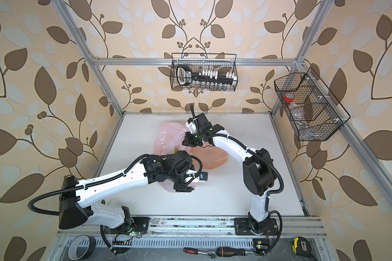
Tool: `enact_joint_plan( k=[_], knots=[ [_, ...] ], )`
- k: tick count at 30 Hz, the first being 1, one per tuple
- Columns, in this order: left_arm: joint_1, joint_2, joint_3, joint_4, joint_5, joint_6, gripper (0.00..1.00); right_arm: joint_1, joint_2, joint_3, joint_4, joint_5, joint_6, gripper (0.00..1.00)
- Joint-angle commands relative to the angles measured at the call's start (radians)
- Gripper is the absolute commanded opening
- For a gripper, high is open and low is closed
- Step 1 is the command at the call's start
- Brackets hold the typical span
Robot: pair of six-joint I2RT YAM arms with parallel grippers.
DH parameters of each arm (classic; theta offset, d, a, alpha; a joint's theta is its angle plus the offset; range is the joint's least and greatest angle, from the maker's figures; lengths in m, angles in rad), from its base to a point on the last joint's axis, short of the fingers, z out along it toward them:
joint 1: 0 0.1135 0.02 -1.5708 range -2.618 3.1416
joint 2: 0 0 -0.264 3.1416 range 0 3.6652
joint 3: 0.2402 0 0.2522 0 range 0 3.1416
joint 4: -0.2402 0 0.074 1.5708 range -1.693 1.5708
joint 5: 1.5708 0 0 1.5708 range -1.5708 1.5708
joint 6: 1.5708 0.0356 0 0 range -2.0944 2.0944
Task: Place the fruits into the plastic bag
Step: Pick up the plastic bag from the center of the table.
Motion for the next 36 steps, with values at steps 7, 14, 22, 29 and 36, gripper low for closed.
enact_joint_plan(
  k=[7,14,22,29,36],
  knots=[
    [-0.004,0.036,-0.037,0.029,-0.09,0.053,0.02,-0.008,0.01,0.022,-0.007,-0.055,0.0,0.0],
    [0.055,-0.229,-0.066,0.002,-0.186,-0.045,0.0,-0.027,-0.017,0.054,-0.029,-0.098,0.013,0.0],
    [0.103,-0.438,-0.055,-0.007,-0.239,-0.074,0.0,-0.034,-0.007,0.19,-0.046,-0.169,0.058,0.0],
    [0.235,-0.516,0.037,0.01,-0.261,-0.03,0.0,-0.069,0.006,0.368,-0.067,-0.237,0.122,0.0],
    [0.406,-0.535,0.106,0.021,-0.204,0.046,0.0,-0.116,0.027,0.46,-0.035,-0.29,0.183,0.0]
  ],
)
